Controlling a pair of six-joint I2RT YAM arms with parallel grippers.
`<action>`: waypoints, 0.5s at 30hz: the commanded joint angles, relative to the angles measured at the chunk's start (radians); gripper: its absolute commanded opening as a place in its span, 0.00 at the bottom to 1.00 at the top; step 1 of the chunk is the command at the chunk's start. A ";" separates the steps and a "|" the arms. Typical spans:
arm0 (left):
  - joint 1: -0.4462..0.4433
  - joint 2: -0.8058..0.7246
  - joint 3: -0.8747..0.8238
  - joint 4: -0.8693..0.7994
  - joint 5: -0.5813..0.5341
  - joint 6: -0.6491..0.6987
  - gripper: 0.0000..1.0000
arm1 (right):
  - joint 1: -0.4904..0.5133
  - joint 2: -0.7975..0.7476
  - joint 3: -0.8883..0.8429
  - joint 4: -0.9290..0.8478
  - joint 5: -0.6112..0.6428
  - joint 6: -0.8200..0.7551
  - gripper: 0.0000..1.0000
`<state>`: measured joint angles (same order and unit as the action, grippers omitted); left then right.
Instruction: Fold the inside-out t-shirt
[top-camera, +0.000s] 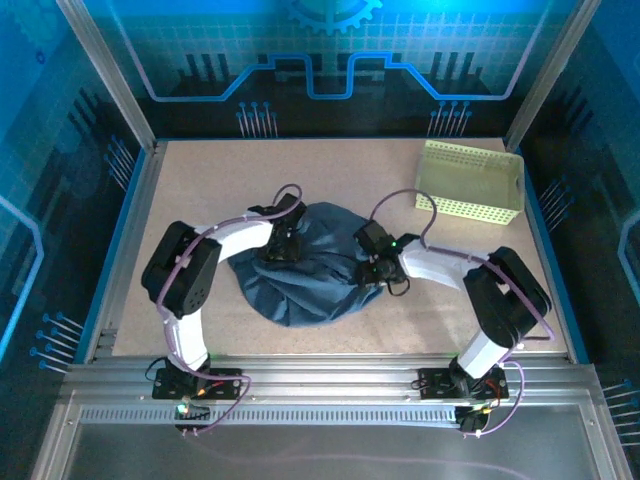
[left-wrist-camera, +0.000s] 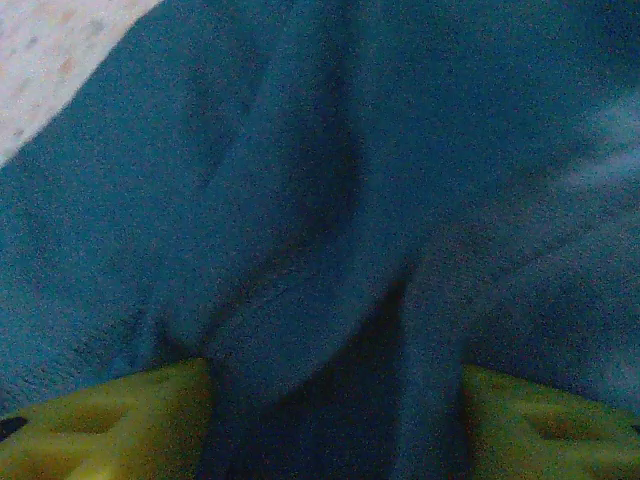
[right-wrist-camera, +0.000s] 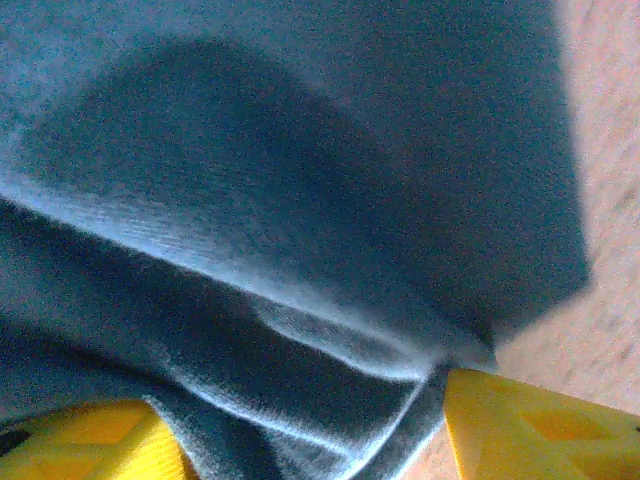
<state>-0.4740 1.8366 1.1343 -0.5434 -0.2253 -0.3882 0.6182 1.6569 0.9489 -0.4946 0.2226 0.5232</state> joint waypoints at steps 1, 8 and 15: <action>-0.045 -0.171 -0.139 -0.016 0.103 -0.162 0.61 | -0.060 0.049 0.112 0.001 0.061 -0.088 0.64; -0.168 -0.507 -0.303 -0.013 0.117 -0.330 0.72 | -0.151 0.010 0.195 -0.002 0.027 -0.166 0.64; -0.103 -0.517 -0.220 -0.030 0.075 -0.163 0.70 | -0.013 -0.210 0.113 -0.047 0.001 -0.121 0.64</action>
<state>-0.5915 1.2945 0.8715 -0.5705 -0.1452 -0.6205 0.5373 1.5448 1.1000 -0.5087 0.2344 0.3885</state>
